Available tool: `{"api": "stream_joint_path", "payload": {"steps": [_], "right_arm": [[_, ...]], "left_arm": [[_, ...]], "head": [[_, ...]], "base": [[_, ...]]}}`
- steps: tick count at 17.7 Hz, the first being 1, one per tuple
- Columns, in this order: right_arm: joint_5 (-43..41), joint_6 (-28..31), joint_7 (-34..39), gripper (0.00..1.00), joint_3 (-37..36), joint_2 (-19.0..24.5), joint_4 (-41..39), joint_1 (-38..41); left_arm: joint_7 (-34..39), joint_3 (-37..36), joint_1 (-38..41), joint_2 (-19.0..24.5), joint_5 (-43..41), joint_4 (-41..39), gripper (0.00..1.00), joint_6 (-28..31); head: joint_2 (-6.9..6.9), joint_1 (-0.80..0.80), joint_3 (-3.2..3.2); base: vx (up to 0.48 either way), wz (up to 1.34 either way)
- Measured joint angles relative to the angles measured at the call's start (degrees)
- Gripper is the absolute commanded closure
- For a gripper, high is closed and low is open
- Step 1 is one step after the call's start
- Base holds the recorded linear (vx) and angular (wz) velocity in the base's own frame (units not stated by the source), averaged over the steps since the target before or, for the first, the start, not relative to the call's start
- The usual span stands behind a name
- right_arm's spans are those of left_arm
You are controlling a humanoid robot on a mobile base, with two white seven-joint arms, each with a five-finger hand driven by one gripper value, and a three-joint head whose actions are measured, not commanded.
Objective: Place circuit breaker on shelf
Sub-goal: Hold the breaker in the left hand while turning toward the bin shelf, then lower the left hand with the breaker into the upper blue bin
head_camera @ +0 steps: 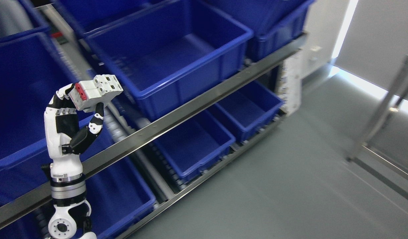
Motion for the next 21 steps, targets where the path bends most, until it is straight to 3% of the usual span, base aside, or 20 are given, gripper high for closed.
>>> {"api": "stream_joint_path", "payload": {"steps": [3, 10, 16, 21], "right_arm": [[0.0, 0.0, 0.1, 0.00, 0.0, 0.0, 0.0, 0.0], [0.0, 0.0, 0.2, 0.00, 0.0, 0.0, 0.0, 0.0], [0.0, 0.0, 0.2, 0.00, 0.0, 0.0, 0.0, 0.0], [0.0, 0.0, 0.2, 0.00, 0.0, 0.0, 0.0, 0.0]], "left_arm": [[-0.2, 0.0, -3.0, 0.0, -0.6, 0.4, 0.96, 6.3], [-0.7, -0.3, -16.0, 0.0, -7.2, 5.1, 0.94, 28.2], [-0.6, -1.1, -29.9, 0.7, -15.5, 18.4, 0.94, 31.1], [-2.0, -3.9, -35.6, 3.3, -20.6, 29.5, 0.94, 31.7]], "head": [[-0.01, 0.00, 0.00], [-0.01, 0.00, 0.00], [-0.01, 0.00, 0.00], [-0.01, 0.00, 0.00]], "base": [[-0.033, 1.30], [0.081, 0.51], [0.129, -0.04], [0.120, -0.23]]}}
